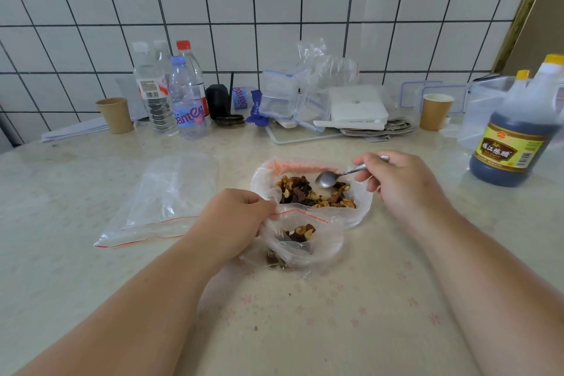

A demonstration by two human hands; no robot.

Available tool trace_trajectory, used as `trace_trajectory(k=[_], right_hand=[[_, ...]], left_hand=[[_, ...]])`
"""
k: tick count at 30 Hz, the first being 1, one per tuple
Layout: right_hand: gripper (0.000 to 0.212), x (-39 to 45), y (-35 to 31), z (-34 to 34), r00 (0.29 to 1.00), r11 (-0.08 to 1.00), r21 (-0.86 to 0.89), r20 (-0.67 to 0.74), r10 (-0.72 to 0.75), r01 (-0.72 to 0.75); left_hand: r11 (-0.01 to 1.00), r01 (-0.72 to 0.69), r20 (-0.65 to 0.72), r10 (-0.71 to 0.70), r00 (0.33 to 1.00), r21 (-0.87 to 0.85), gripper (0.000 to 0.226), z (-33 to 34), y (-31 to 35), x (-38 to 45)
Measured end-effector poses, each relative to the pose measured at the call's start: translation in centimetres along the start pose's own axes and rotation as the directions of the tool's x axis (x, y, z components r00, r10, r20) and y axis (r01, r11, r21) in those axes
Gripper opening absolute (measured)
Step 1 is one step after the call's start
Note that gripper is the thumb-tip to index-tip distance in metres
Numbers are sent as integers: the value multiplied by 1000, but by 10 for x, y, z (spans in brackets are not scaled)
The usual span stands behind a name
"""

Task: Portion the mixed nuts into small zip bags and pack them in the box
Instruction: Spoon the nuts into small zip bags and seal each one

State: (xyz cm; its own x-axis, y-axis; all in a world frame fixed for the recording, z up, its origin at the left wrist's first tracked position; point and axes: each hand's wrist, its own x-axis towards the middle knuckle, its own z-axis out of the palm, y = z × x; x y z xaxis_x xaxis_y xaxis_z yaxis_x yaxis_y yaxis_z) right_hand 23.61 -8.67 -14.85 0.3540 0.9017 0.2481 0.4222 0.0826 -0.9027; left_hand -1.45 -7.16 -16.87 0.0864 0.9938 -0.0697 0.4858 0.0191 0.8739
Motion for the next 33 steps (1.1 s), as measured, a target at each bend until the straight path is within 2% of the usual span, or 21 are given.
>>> trace_trajectory(k=[3,6,9,14,22,28,33], right_hand=[[25,-5,-2,5,994,985,-168,108,-28,46],[27,-6,-2,5,987,977,-202,159,-32,64],[32,-3,1,4,993,992,-124,116,-7,22],[35,6,7,0,991,986,102,34,128,-131],[30,8,11,8,973,968,146,138,184,-204],[31,13,14,11,933,880,312,95,348,-359],[30,13,12,8,905,793,448,105,412,-413]], left_hand=[[1000,-9,1,8,1000,13,32,0,-1,0],[1000,-9,-2,9,1000,26,35,0,-1,1],[1000,-10,-5,10,1000,24,36,0,-2,2],[1000,1,-7,-1,1000,21,35,1,-2,2],[1000,4,1,-4,1000,26,31,1,-1,2],[1000,1,-14,-1,1000,25,34,1,0,2],[999,20,-16,-20,1000,34,38,-2,0,1]])
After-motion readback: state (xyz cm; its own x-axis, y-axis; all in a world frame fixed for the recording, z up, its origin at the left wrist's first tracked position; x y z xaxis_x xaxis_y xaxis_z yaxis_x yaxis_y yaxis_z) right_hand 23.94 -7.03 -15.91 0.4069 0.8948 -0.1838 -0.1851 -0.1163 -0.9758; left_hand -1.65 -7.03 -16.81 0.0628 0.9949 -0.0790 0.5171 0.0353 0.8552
